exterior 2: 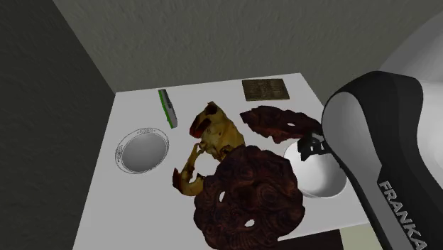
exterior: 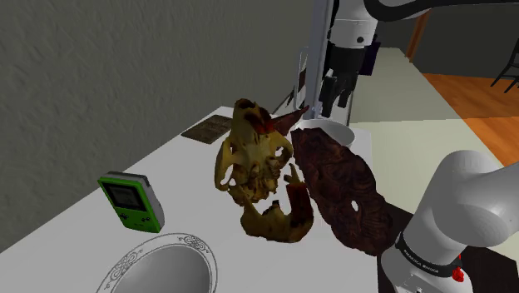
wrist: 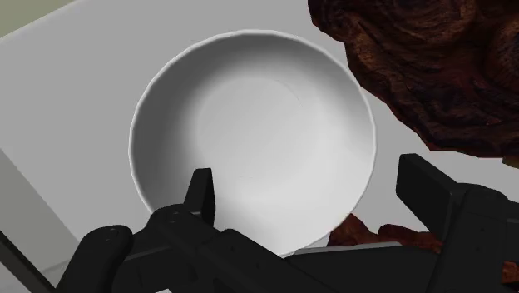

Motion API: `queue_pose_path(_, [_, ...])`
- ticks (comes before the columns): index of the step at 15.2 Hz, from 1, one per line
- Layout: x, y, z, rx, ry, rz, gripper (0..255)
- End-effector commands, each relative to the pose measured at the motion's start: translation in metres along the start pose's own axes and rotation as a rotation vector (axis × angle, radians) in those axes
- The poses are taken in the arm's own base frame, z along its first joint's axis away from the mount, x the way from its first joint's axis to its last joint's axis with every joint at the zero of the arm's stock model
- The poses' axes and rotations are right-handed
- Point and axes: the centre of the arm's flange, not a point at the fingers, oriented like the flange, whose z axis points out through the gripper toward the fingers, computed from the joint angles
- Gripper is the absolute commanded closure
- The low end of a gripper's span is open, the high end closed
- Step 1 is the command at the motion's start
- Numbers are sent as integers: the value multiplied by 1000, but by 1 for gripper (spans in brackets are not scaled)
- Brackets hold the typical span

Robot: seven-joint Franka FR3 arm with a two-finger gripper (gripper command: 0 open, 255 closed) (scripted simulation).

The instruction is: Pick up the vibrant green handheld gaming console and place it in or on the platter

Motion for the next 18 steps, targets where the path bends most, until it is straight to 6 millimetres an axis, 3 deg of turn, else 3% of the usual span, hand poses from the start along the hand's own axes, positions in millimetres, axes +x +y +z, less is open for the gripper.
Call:
queue_pose_path(1, [0, 0, 0, 0, 0, 0, 0])
queue_pose_path(18, [60, -218, 6, -9, -16, -25, 0])
